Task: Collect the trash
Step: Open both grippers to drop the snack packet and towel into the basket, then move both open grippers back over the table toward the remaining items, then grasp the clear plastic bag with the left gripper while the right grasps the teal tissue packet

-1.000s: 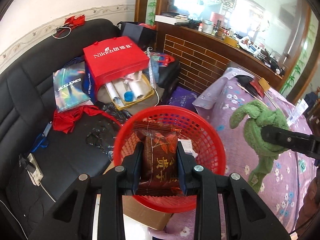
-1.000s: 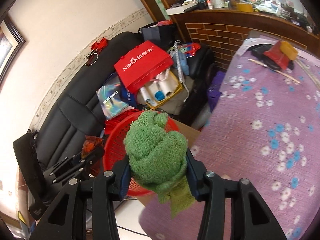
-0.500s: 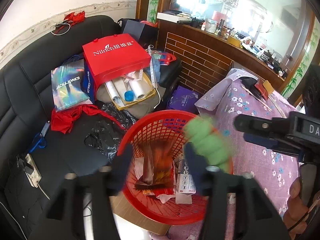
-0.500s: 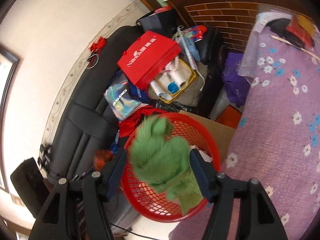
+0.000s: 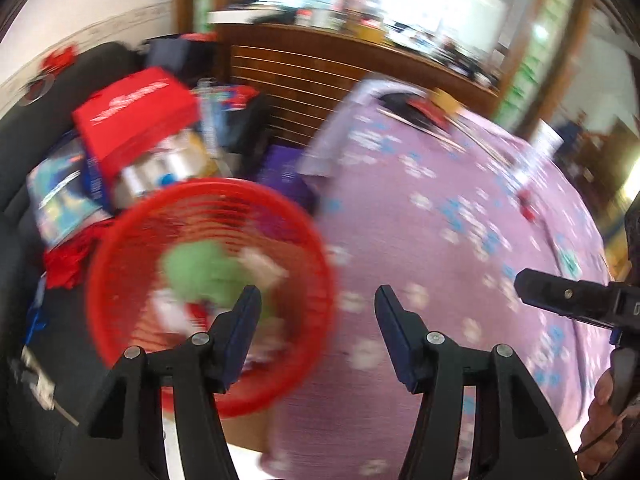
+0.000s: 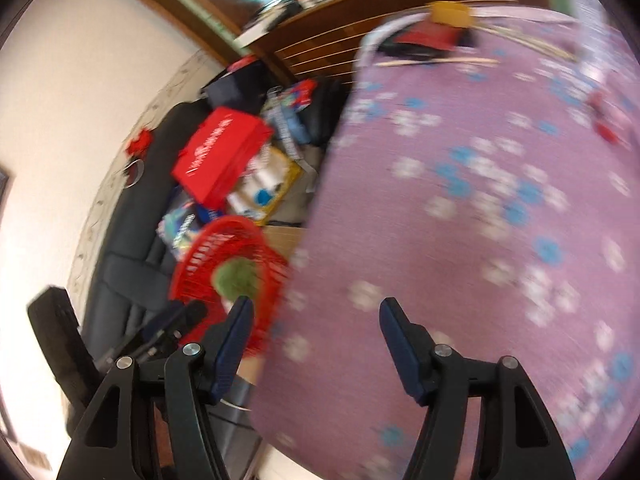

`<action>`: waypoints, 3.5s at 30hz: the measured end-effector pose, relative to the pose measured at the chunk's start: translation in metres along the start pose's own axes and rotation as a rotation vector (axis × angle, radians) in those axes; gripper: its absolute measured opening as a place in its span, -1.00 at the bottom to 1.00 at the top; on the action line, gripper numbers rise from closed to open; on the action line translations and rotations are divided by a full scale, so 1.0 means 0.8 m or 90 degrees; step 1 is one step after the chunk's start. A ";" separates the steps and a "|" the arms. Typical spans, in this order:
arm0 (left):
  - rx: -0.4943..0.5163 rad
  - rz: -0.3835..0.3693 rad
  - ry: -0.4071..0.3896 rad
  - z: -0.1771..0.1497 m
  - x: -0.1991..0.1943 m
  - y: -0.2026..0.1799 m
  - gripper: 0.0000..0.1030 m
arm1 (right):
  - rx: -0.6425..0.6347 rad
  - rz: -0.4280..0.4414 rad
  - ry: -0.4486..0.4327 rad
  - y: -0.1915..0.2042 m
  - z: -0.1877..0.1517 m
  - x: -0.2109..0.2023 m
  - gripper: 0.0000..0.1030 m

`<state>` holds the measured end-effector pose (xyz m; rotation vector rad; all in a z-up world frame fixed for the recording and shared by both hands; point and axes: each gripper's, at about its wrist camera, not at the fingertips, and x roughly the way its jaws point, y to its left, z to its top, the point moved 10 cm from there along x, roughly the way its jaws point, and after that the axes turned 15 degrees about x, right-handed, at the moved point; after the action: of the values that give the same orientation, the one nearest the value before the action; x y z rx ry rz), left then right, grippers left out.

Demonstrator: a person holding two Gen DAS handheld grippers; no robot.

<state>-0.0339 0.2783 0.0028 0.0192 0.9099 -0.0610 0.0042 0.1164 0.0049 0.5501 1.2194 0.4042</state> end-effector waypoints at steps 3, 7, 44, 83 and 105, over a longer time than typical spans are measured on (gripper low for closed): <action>0.058 -0.048 0.005 0.008 0.014 -0.066 0.12 | 0.064 -0.030 -0.029 -0.062 0.001 -0.034 0.36; 0.118 -0.096 0.008 0.016 0.024 -0.147 0.12 | 0.132 -0.062 -0.070 -0.135 0.000 -0.086 0.36; 0.304 -0.196 0.049 0.161 0.086 -0.514 0.12 | 0.378 -0.106 -0.314 -0.482 -0.019 -0.416 0.35; 0.254 -0.143 0.023 0.176 0.162 -0.387 -0.33 | 0.310 -0.157 -0.240 -0.401 0.074 -0.323 0.35; 0.227 -0.100 0.033 0.069 0.069 -0.294 -0.32 | 0.297 -0.398 -0.165 -0.406 0.233 -0.115 0.42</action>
<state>0.0291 0.0390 -0.0047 0.2826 0.9416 -0.3692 0.1546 -0.2299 -0.0736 0.5601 1.1649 -0.4791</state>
